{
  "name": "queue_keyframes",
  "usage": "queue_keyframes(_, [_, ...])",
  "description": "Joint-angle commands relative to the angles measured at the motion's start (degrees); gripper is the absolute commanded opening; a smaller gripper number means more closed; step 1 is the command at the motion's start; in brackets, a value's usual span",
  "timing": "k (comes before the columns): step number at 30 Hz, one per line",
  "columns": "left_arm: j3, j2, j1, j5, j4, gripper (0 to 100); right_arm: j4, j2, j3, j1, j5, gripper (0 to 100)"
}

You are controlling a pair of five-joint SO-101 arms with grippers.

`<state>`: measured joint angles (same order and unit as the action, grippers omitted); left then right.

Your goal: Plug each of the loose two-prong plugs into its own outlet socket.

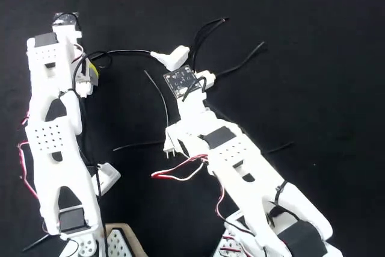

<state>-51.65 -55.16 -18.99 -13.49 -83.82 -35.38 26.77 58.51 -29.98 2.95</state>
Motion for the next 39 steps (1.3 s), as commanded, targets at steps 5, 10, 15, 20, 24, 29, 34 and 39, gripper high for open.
queue_keyframes(5, [-9.1, 0.4, 3.6, -14.1, -14.9, 5, -0.1, 0.2, -3.1, 0.8, 0.4, 11.4])
queue_keyframes(10, [-10.1, 0.6, 3.5, -19.3, -17.1, 4, -0.1, 0.3, -3.3, 1.1, 0.2, 11.4])
queue_keyframes(15, [-4.3, 1.9, 4.1, -23.8, -17.1, 4, -0.4, 0.3, -3.3, 1.2, -4.7, 11.4])
queue_keyframes(20, [8.0, 12.6, 5.6, -24.6, -17.1, 4, -8.4, 0.3, -8.3, 4.7, -5.1, 11.5])
queue_keyframes(24, [22.0, 25.6, 9.0, -24.7, -16.0, 4, -14.0, 0.0, -12.7, 8.4, -5.3, 11.6])
queue_keyframes(29, [46.0, 41.3, 13.6, -25.2, -5.6, 4, -15.8, -0.1, -13.6, 8.5, -7.3, 11.6])
queue_keyframes(34, [68.4, 53.8, 16.0, -29.4, 7.0, 4, -15.5, -0.1, -11.8, 3.9, -7.6, 11.6])
queue_keyframes(39, [79.1, 59.2, 15.7, -34.9, 14.2, 8, -15.4, -0.2, -9.7, -1.4, -7.2, 11.6])
